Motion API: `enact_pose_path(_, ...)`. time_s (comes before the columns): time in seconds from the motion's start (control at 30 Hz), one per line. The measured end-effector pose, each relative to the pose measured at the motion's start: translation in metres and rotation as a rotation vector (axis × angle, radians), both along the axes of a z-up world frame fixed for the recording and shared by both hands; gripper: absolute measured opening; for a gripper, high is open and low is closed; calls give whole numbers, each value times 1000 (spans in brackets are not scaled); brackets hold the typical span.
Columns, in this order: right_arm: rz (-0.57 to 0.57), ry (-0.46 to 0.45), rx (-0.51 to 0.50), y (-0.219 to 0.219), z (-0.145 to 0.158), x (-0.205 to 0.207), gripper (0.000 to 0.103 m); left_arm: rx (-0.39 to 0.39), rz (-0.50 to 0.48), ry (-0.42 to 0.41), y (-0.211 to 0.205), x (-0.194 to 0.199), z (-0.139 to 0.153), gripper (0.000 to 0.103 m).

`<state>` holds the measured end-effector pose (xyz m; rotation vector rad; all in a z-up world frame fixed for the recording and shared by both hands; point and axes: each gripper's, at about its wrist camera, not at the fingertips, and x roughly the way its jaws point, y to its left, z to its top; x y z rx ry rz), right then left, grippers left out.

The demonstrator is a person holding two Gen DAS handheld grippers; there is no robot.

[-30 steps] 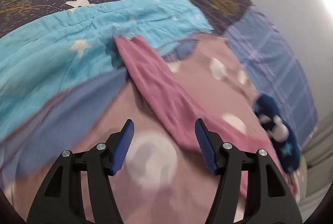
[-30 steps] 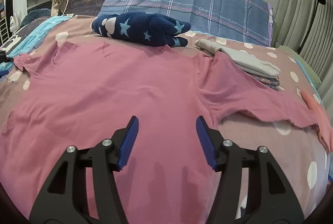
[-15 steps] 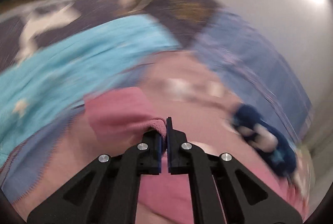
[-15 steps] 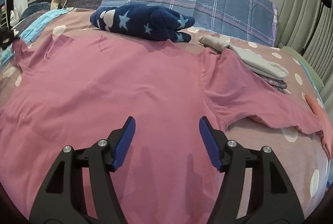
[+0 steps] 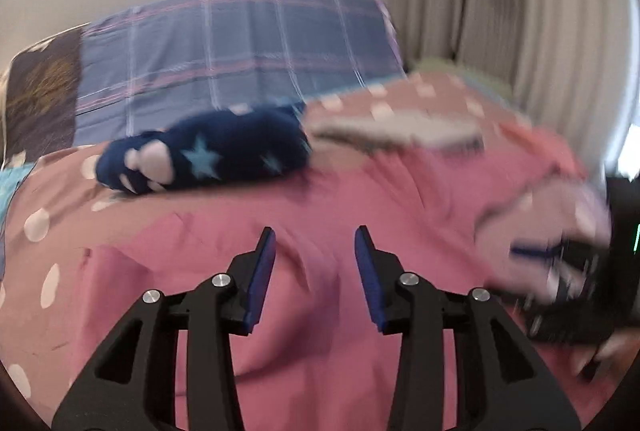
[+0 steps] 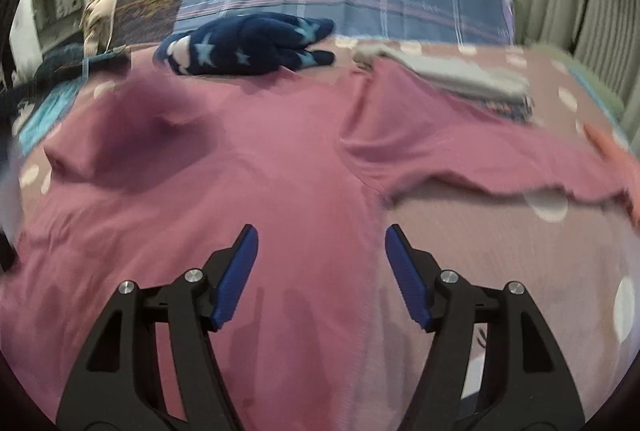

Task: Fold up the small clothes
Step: 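Fold the held sleeve across the shirt body and open the left tool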

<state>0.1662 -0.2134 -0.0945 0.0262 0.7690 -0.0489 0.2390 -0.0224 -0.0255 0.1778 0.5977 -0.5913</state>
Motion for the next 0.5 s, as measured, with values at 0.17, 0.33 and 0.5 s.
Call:
enact_pose_path(0.17, 32, 5, 48, -11, 4, 5, 62, 118, 107, -22, 43, -17, -24, 60)
enact_pose_path(0.33, 145, 41, 87, 18, 10, 36, 62, 250, 326, -7, 111, -13, -45, 71)
enact_pose_path(0.5, 242, 79, 53, 82, 11, 83, 69, 229, 476, 112, 159, 15, -61, 71)
